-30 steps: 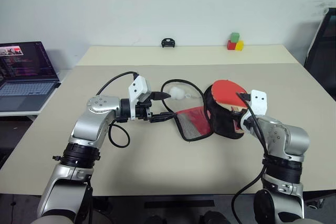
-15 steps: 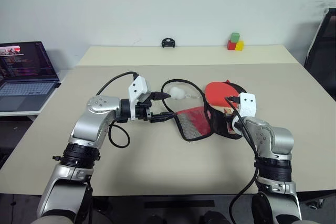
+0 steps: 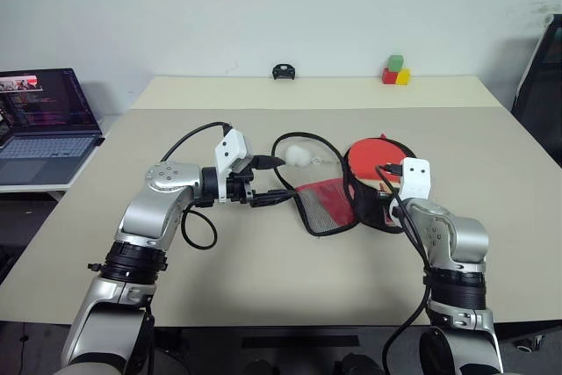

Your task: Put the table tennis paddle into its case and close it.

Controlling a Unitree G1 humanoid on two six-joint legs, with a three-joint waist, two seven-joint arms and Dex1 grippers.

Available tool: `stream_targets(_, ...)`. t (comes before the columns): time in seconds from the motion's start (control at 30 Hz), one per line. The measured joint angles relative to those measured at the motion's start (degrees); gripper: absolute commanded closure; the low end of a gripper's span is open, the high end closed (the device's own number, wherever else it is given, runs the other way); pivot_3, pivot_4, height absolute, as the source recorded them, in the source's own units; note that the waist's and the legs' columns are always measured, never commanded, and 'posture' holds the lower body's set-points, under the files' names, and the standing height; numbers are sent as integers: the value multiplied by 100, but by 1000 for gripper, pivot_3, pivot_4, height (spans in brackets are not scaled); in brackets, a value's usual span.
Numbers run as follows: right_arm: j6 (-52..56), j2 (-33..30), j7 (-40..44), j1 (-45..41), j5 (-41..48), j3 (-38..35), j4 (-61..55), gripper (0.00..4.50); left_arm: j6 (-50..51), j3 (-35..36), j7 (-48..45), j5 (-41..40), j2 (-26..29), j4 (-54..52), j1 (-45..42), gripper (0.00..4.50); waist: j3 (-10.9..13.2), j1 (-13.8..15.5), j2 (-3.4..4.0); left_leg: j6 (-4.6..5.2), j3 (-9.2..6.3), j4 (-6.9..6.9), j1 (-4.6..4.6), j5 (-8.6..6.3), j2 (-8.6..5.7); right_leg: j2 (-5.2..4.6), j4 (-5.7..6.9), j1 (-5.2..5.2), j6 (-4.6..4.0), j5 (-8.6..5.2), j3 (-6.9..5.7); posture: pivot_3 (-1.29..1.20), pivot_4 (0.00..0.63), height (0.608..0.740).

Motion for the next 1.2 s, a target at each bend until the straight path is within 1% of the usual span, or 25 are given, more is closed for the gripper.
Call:
stream_targets(0.47, -222, 220, -205, 99, -183, 53, -38, 3385, 0, 0, 1, -3, -10, 0, 0, 508, 0, -7, 1, -1, 0, 0, 1, 1, 0, 0, 2, 0, 0, 0, 0, 0, 150, 740)
stream_targets(0.53, -251, 259, -213, 99, -184, 51, -31, 2658, 0, 0, 2, -3, -10, 0, 0, 508, 0, -9, 1, -1, 0, 0, 1, 1, 0, 0, 2, 0, 0, 0, 0, 0, 150, 740)
stream_targets(0.57, -278, 291, -225, 98, -183, 51, -31, 2429, 0, 0, 2, -3, -10, 0, 1, 508, 0, -9, 1, 0, 0, 0, 1, 0, 0, 0, 2, 0, 0, 0, 0, 0, 150, 740)
stream_targets(0.63, -295, 344, -248, 91, -180, 52, -32, 1809, 0, 0, 3, -3, -10, 0, 3, 508, -1, -10, 1, -1, 0, 0, 2, 1, 0, 0, 2, 0, 0, 0, 0, 0, 150, 740)
stream_targets(0.67, -294, 388, -253, 84, -176, 49, -39, 1371, 0, 0, 4, -3, -10, -1, 6, 508, -1, -11, 1, 0, 0, 0, 2, 0, 0, 0, 2, 0, 0, 0, 0, 0, 150, 740)
stream_targets(0.77, -230, 554, -256, 39, -149, 52, -129, 349, 0, 0, 9, -3, -10, -4, 17, 508, -1, -15, 1, -1, -1, 0, 3, 1, 0, 1, 4, 0, 0, 0, 0, 0, 150, 740)
stream_targets(0.93, 79, 716, -226, 7, 11, -1, -451, 349, 0, 0, 17, -4, -9, -14, 25, 508, -1, -24, 2, -2, -1, 0, 2, 1, 0, 1, 4, 0, 0, 0, 0, 0, 150, 740)
stream_targets(1.2, 648, 586, -27, 10, 277, -277, -968, 349, 1, 0, 52, -6, -9, -16, 70, 508, -1, -49, 2, -1, -2, 0, 3, 1, 0, 1, 4, 0, 0, 0, -1, 0, 150, 740)
